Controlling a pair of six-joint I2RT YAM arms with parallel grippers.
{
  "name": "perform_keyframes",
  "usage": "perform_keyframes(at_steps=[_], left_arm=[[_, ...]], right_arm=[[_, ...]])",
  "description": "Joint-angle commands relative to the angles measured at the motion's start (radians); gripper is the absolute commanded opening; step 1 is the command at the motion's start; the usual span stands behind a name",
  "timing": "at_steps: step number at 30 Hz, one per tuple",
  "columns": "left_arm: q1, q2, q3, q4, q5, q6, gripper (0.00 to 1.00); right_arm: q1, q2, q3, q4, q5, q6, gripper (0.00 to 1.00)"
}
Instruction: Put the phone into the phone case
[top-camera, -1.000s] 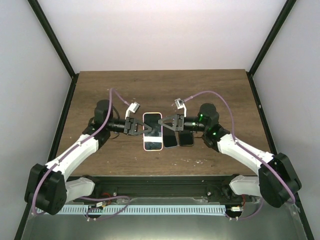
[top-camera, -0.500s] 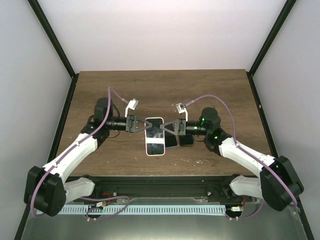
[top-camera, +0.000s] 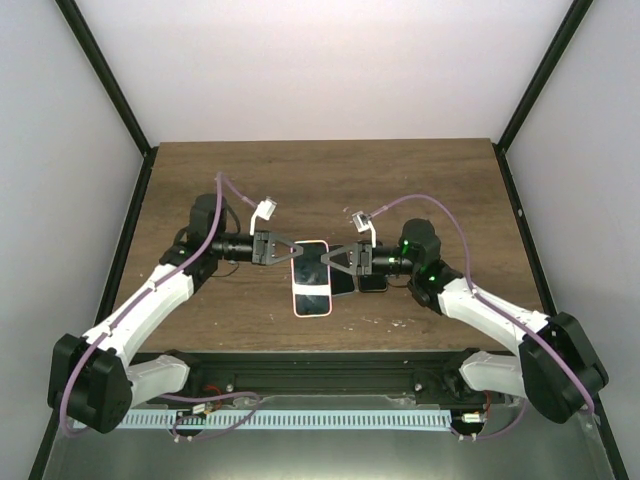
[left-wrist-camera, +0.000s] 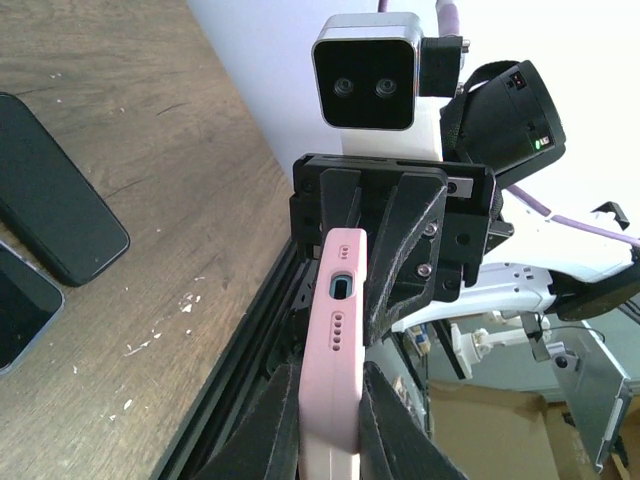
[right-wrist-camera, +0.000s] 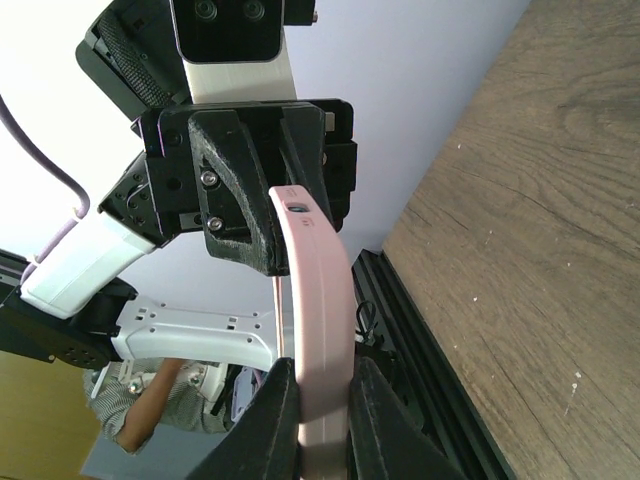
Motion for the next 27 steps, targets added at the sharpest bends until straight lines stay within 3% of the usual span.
perform_keyframes(at_steps=[1,5,8,15,19,23,27], left_arm=[[0.018,-0.022,0.049,-0.048,-0.036,0.06,0.0],[0.018,-0.031,0.063,-0.105,-0.057,0.089,0.14],[0.02,-0.039,0.059,-0.117,-0.065,0.085,0.31],[0.019,-0.059,0.072,-0.188,-0.094,0.085,0.48],[0.018,-0.097,0.027,-0.167,-0.067,0.008,0.62],[0.018,-0.149,-0.073,-0.041,-0.036,-0.132,0.66],[0.011,-0.149,-0.117,-0.049,-0.022,-0.156,0.65]], right_arm=[[-0.005,-0.015,0.004,0.021,-0.004,0.014,0.01],[-0.004,-0.012,0.001,0.02,0.008,0.025,0.01],[-0.004,-0.014,-0.006,0.028,0.015,0.036,0.01],[-0.004,-0.027,0.0,0.03,0.054,0.078,0.01],[-0.004,-0.061,0.008,0.046,0.129,0.113,0.01],[-0.004,-0.072,0.009,0.087,0.186,0.165,0.01],[-0.004,-0.07,0.007,0.127,0.222,0.197,0.01]])
